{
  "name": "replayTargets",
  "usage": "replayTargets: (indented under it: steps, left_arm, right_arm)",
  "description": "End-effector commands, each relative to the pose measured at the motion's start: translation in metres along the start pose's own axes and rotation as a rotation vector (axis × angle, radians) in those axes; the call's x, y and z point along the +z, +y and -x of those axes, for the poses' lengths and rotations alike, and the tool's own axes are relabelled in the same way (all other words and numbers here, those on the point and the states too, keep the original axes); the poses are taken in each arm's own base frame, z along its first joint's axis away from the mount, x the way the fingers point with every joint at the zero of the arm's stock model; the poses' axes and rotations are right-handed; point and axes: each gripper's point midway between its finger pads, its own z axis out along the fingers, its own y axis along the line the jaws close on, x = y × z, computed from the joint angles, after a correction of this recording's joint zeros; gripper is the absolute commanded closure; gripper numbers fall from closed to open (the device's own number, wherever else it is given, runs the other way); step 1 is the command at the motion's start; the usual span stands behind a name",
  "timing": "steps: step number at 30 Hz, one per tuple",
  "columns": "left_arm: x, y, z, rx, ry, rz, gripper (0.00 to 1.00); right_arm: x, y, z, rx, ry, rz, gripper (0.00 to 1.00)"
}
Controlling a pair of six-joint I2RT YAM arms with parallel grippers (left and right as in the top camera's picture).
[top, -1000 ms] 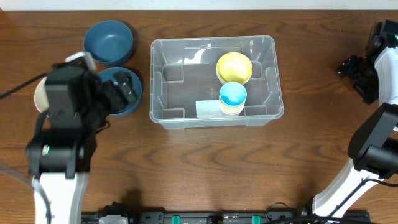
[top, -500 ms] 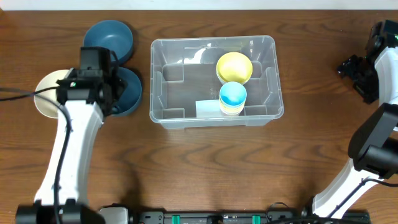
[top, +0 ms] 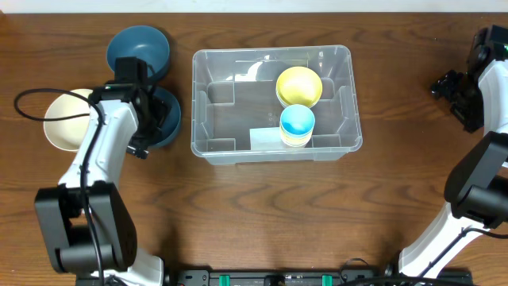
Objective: Pack container
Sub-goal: 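Reach the left gripper to the front blue bowl and grasp its rim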
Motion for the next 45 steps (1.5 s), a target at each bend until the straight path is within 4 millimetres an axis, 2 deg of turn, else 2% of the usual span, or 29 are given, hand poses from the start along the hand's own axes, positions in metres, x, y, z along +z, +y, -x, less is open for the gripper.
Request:
replayTargets:
  steps: [1,3,7,13,19,28,35,40,45]
  left_arm:
    - [0.009,-0.001,-0.006,-0.046,0.107,-0.024,0.06]
    - [0.015,0.003,-0.009,-0.063,0.144,-0.019,0.1]
    - [0.024,0.01,-0.012,-0.088,0.192,-0.003,0.27]
    - [0.025,0.013,-0.01,-0.045,0.193,-0.005,0.73]
    - [0.025,0.014,-0.011,-0.034,0.195,-0.002,0.93]
    - [0.028,0.022,-0.009,0.02,0.177,0.027,0.94]
    - [0.027,0.015,-0.005,0.061,0.159,-0.004,0.94]
    - [0.015,0.007,0.005,0.072,0.126,-0.049,0.94]
    - [-0.01,0.007,0.032,0.019,0.064,-0.109,0.94]
  right_arm:
    - [-0.002,-0.001,0.002,0.015,-0.009,-0.002,0.01]
    - [-0.002,-0.001,0.002,0.015,-0.009,-0.002,0.01]
    - [-0.002,-0.001,0.002,0.015,-0.008,-0.002,0.01]
    - [-0.002,-0.001,0.002,0.015,-0.009,-0.002,0.01]
    - [-0.002,-0.001,0.002,0.016,-0.009,-0.002,0.01]
    - [-0.002,-0.001,0.002,0.015,-0.009,-0.002,0.01]
    - [-0.002,-0.001,0.002,0.015,-0.009,-0.002,0.01]
    - [-0.002,-0.001,0.002,0.015,-0.009,-0.002,0.01]
    - [-0.002,-0.001,0.002,0.016,-0.009,-0.002,0.01]
